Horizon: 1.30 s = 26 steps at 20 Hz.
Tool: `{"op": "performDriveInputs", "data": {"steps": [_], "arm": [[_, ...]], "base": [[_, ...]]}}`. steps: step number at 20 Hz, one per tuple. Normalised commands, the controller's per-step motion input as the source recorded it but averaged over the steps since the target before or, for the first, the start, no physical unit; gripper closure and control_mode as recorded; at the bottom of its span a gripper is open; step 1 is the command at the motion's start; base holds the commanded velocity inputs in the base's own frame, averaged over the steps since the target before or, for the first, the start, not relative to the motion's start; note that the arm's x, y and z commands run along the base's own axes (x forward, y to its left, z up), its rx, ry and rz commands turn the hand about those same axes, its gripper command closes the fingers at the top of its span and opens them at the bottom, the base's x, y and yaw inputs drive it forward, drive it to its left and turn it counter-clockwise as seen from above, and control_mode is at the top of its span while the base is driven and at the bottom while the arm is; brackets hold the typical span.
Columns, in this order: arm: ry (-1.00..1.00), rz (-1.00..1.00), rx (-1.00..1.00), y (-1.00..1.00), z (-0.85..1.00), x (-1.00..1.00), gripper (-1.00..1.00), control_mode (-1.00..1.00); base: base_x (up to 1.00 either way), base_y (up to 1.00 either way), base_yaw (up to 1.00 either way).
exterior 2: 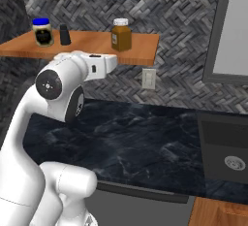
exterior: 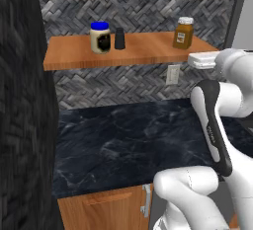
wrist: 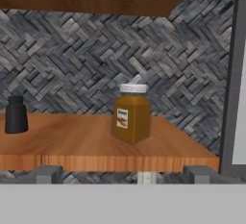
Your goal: Collect the turmeric, mayonnaise, and shaker from the cabinet and place them next to the stove.
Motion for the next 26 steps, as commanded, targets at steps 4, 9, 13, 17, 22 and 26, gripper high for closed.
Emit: {"op": "performDriveInputs", "data": {"steps": [4,9,13,17,22,26], "arm": [[0.00,0.00,0.00,-0.04,0.42,0.20,-1.00,-1.00],[0.00,0.00,0.00,-0.09,0.25,0.24,-1.00,-1.00],[0.02,0.00,0.00,-0.01,0.06,0.34,-1.00,-1.00],[0.04,0.00,0.00,0.00,0.02,0.40,-1.00,-1.00],[0.05,0.00,0.00,0.00,0.02,0.48,-1.00,-1.00],[0.01,0.03,0.00,-0.10,0.09,0.43,-1.00,-1.00]], "base": [[0.00,0.00,0.00],[0.00,0.00,0.00],[0.00,0.00,0.00],[0.00,0.00,0.00],[0.00,0.00,0.00],[0.00,0.00,0.00]]}}
